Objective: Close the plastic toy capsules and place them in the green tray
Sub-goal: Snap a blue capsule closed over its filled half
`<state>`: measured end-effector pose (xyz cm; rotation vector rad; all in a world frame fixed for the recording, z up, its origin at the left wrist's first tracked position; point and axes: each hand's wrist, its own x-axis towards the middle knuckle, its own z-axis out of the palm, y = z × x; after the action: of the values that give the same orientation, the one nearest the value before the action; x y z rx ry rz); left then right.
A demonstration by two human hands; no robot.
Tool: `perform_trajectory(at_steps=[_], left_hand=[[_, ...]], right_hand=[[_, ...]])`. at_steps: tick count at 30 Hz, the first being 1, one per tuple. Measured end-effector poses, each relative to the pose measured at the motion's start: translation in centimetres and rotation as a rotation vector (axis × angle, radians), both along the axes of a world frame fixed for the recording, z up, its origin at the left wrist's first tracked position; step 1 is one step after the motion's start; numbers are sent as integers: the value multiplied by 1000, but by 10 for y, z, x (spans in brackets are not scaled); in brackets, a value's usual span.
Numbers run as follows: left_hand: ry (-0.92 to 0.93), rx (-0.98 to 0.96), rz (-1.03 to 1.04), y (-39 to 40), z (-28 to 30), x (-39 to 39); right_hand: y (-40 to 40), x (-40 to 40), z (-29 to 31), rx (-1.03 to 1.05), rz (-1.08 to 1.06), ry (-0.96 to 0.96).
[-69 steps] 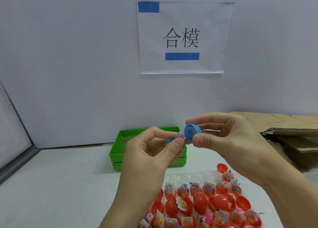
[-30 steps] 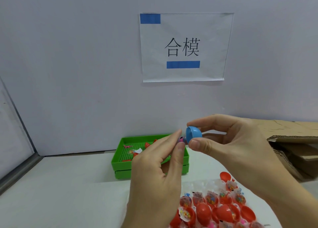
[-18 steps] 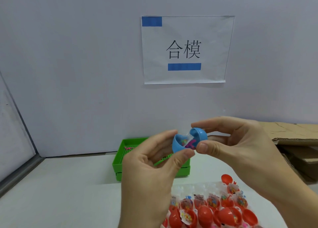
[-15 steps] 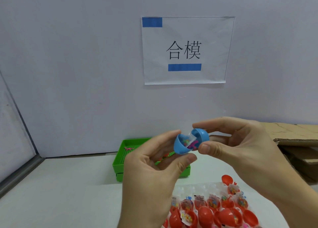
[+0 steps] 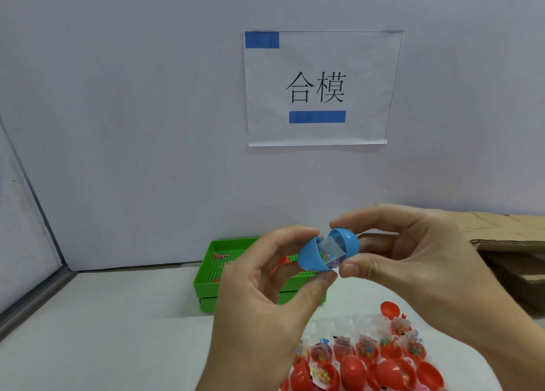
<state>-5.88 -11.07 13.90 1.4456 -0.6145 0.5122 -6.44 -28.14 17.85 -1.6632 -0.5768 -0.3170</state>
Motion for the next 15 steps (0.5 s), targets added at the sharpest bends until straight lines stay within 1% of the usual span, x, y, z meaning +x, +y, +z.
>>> perform_trajectory(at_steps=[5,8,10,12,15], left_hand=[[54,-7,-16,0,0,-2],[98,-23,-50,1,-1,-1],[90,-3,-75,2,0,-2],[74,23,-72,2,1,-2],[111,20,-60,3,1,-1]], right_hand=[[-1,0,-2,21,46,13],[-2,2,-4,-20,10,-20],[-2,3,-6,-43,-12,-45],[-1,3,-6,-75,-16,-67],[0,4,-7,-111,-33,-94]])
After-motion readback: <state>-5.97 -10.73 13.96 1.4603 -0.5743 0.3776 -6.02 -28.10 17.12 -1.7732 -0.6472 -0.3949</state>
